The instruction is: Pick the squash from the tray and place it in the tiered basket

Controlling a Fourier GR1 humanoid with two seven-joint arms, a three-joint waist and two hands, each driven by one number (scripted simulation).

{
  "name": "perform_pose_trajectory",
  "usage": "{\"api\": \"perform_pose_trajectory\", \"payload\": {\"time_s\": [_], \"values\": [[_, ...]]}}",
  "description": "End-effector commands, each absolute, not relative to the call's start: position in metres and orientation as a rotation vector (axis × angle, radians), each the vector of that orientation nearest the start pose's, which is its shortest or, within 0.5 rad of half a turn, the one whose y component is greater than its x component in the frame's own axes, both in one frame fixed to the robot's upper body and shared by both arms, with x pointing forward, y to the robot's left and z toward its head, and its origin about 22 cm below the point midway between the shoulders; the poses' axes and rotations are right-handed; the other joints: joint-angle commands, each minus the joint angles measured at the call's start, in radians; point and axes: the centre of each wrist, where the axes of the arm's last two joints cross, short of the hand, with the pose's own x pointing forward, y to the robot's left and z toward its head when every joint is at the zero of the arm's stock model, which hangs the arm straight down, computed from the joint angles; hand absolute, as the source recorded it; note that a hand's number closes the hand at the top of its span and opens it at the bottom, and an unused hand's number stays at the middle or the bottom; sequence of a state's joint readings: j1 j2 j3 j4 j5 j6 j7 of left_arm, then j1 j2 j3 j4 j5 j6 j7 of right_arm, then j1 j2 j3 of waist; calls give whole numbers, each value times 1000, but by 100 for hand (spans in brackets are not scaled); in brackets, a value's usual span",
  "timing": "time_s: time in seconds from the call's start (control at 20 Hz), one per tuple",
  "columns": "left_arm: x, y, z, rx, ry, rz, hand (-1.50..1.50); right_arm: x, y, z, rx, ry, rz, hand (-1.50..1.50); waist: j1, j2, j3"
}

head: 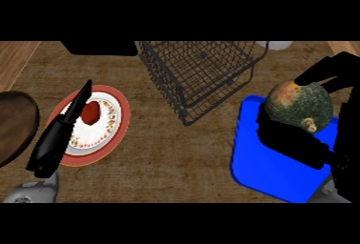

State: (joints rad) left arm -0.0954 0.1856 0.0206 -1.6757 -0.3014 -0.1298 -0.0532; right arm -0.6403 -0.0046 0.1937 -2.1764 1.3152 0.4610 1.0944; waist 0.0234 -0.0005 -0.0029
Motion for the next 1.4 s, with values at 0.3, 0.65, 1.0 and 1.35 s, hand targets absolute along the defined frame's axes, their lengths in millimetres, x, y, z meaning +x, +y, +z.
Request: {"api": "perform_pose_trajectory", "payload": {"time_s": [0.3,0.65,1.0,1.35], "values": [[260,254,61,292,-1754,-522,0,305,-102,308,-1225,-1230,219,150,11,3,2],[270,255,61,283,-1784,-531,0,376,-84,309,-1146,-1198,236,150,28,15,1],[261,240,55,274,-1773,-557,0,417,-76,281,-1063,-1201,146,150,35,14,2],[274,240,59,243,-1806,-549,0,447,-82,226,-946,-1318,64,-150,58,28,2]]}}
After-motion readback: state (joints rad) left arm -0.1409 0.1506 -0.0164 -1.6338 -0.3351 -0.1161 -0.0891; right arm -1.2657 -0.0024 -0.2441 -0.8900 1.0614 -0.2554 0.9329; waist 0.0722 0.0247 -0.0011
